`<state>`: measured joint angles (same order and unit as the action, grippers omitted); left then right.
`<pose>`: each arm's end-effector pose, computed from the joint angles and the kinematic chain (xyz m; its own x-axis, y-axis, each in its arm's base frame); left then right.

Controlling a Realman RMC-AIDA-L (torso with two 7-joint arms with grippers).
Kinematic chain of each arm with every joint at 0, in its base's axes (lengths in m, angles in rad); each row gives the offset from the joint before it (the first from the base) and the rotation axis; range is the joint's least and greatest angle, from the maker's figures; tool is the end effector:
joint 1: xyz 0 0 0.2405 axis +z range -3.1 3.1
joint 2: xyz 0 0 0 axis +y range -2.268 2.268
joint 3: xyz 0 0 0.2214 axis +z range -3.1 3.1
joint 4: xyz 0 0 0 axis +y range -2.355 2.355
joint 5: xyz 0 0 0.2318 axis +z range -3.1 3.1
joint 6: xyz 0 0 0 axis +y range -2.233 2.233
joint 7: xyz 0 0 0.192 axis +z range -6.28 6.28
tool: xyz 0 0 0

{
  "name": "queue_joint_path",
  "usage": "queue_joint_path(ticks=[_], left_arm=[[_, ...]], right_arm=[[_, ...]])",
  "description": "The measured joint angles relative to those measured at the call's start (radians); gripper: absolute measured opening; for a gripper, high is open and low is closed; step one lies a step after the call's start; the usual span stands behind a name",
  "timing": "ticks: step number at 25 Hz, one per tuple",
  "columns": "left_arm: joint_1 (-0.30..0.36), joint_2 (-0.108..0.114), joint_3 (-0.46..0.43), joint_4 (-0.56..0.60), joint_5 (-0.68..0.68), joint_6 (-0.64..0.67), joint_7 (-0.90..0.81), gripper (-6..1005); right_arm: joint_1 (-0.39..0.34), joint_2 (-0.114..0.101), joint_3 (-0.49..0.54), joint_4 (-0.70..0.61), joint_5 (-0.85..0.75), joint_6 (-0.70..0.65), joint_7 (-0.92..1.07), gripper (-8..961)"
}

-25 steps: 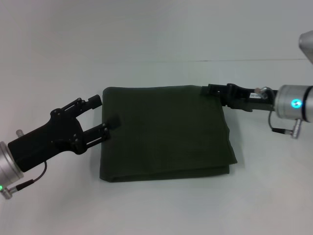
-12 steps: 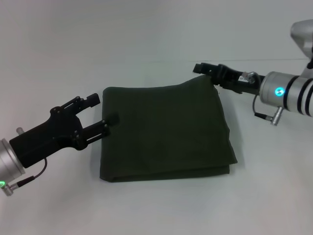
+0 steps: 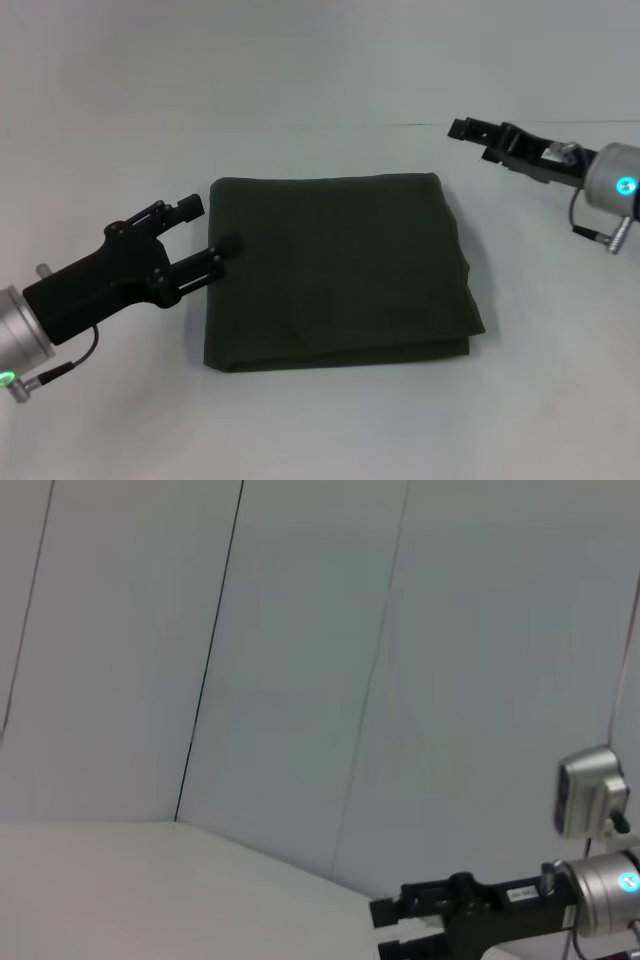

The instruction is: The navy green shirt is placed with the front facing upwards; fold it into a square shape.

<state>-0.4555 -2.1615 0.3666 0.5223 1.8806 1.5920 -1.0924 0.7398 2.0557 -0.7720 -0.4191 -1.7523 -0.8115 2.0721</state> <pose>-0.2457 0.3355 -0.0147 0.6110 0.1742 0.7722 0.5722 -0.7713 -0.2788 0.2416 0.4716 -0.0276 0.1364 -0.6430 -0.7536 -0.9850 -0.1695 -0.0337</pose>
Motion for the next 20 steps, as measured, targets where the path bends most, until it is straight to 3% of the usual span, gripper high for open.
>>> queue_joint_path(ticks=[6,13,20], left_arm=[[0.005,0.000,-0.008,-0.012,0.000,-0.012,0.008,791],[0.031,0.010,-0.009,-0.001,0.003,0.000,0.001,791],[0.067,0.018,0.000,0.016,0.010,0.033,0.001,790]], right_arm=[[-0.014,-0.017,-0.008,-0.016,-0.019,-0.182,-0.096,785],[-0.012,-0.007,-0.081,-0.013,-0.061,-0.200,-0.131,641],[0.021,0.008,-0.183,-0.001,-0.142,-0.172,-0.133,356]])
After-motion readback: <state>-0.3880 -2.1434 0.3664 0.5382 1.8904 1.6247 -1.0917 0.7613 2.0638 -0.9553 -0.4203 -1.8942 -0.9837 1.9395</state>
